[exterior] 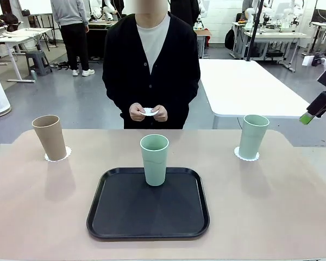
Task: Place coasters on the table and set cups on them.
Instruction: Take one Reusable plastic cup from the Flat Tray and place it on a coaster set by the human.
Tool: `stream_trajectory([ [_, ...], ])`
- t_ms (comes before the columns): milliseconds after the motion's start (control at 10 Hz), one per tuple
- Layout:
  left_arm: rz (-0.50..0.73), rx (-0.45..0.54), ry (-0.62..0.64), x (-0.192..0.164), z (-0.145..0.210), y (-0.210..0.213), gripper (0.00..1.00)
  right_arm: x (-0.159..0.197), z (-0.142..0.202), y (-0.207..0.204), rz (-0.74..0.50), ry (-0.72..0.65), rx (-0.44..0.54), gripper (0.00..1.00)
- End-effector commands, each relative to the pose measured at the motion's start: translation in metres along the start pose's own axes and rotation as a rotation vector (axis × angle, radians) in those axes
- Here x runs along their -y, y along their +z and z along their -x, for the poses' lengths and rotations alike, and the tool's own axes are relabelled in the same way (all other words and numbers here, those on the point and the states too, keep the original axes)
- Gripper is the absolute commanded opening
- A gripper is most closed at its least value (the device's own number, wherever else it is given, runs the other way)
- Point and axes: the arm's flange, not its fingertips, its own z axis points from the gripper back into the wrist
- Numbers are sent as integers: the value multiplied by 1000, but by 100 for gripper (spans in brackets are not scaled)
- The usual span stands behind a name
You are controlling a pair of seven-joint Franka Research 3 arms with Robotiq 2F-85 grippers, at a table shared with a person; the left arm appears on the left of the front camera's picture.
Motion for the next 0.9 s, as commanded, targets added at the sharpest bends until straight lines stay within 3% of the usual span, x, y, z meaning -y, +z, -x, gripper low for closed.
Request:
stream_trajectory([
  [0,-3,7,-6,2,0,1,100,-9,-15,-15,-32,-29,-149,100],
  [100,-3,7,-6,2,0,1,100,0,0,0,0,0,0,100],
  [800,-3,7,-6,2,0,1,100,0,0,0,0,0,0,100],
])
